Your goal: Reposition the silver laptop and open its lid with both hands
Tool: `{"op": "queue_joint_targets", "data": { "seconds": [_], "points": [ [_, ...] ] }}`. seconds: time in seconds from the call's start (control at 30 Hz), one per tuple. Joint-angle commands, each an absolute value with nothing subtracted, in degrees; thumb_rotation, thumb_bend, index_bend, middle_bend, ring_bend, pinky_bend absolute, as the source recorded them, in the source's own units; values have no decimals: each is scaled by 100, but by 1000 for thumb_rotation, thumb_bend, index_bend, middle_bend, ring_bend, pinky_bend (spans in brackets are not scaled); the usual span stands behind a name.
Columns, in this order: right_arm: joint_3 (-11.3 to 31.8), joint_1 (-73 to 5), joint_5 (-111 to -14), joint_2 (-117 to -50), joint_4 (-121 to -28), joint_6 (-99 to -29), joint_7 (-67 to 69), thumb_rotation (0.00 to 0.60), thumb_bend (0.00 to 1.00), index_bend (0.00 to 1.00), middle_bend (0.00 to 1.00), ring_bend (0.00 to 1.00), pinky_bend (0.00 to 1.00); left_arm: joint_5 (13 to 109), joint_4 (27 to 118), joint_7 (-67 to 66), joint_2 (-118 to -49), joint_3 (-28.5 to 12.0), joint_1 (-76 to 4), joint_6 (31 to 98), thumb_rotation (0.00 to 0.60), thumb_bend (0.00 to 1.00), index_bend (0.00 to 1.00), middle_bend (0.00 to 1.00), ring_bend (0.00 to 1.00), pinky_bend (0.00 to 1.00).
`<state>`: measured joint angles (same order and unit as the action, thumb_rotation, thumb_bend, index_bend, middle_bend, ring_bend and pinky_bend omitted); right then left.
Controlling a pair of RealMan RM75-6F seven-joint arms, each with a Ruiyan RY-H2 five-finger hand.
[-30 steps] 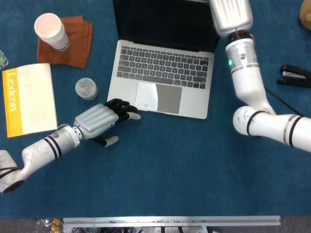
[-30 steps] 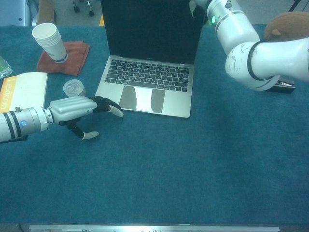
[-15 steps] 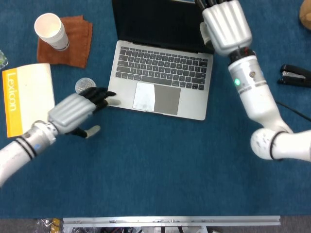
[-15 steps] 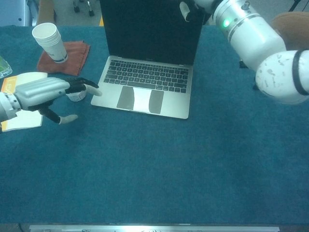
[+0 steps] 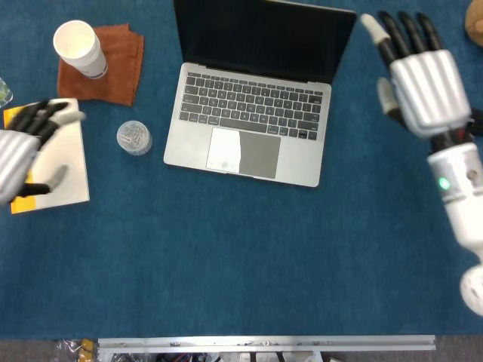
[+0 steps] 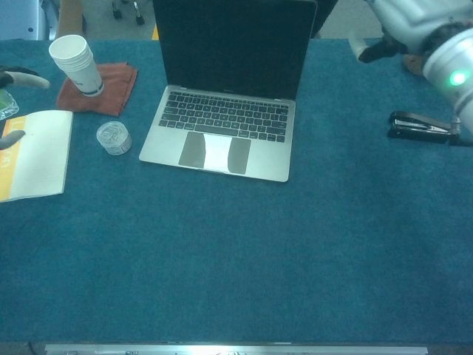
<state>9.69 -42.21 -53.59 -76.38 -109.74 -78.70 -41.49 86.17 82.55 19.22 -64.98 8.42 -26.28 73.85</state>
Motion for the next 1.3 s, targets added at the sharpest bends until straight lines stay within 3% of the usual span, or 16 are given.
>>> {"op": "queue_joint_targets", "data": {
  "seconds": [0.03,0.53,0.73,1.3],
  "points": [
    [660,-3830,-5665,-7474,-11197,-8233,-4044,600,500,0,64,21,70,8417,8236,1918,-6325,739,-2358,7585,600,384,149,87,12,69],
    [-143,-2310,-6716,-7478,-11503,-9707,-3954,600,503,0,64,21,70,7877,8229,1747,-6008,516,-1378,8051,600,383,149,86,12,69],
    [-439,-1796,-6967,-7554,-11451,-9885,-3829,600,503,0,64,21,70,7891,8230,1854,-5960,470,-1041,8264,600,384,149,87,11,69],
    [-302,-1169,-7190,-7355,-11376,-9755,-3487,600,502,0,64,21,70,8038,8095,2143,-5952,271,-434,8671,600,383,154,93,12,69]
  ]
}}
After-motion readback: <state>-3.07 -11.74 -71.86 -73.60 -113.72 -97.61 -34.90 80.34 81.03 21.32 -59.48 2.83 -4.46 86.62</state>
